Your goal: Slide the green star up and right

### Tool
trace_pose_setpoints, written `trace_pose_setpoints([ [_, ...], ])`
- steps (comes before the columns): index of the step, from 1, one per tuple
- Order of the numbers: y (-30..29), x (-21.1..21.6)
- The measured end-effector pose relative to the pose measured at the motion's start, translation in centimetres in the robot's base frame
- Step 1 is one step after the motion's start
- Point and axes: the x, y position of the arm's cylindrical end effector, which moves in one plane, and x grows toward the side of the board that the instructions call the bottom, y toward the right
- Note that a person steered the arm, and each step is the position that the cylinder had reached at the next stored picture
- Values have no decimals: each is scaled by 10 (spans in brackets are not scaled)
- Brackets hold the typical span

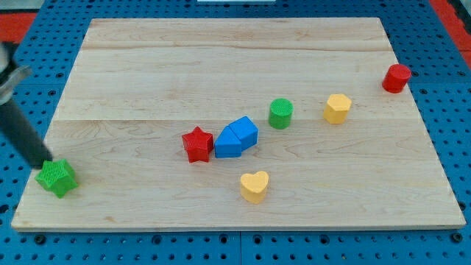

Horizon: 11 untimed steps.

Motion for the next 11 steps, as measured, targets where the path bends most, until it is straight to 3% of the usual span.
trace_pose_setpoints([
  [2,-11,44],
  [3,0,44],
  [11,84,-33],
])
